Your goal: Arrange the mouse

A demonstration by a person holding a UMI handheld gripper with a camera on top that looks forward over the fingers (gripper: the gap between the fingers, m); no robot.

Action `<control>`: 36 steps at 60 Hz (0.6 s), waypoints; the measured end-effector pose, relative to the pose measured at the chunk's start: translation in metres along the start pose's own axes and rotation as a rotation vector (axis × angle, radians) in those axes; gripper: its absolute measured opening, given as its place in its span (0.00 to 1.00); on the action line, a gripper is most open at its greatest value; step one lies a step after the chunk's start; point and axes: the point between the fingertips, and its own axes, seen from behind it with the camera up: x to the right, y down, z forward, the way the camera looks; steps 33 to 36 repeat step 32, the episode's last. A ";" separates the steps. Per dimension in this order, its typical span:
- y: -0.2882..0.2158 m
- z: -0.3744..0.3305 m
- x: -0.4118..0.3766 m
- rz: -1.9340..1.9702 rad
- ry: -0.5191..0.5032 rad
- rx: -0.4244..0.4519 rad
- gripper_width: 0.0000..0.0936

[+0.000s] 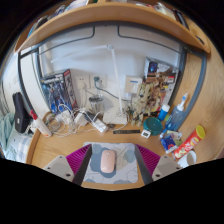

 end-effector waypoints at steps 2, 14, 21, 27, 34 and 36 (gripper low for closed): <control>-0.006 -0.011 0.002 -0.003 -0.001 0.012 0.91; -0.024 -0.055 0.008 -0.024 -0.007 0.079 0.91; -0.022 -0.069 0.009 -0.051 0.000 0.090 0.91; -0.014 -0.075 0.012 -0.043 0.007 0.080 0.91; -0.005 -0.077 0.017 -0.042 0.017 0.067 0.91; -0.005 -0.077 0.017 -0.042 0.017 0.067 0.91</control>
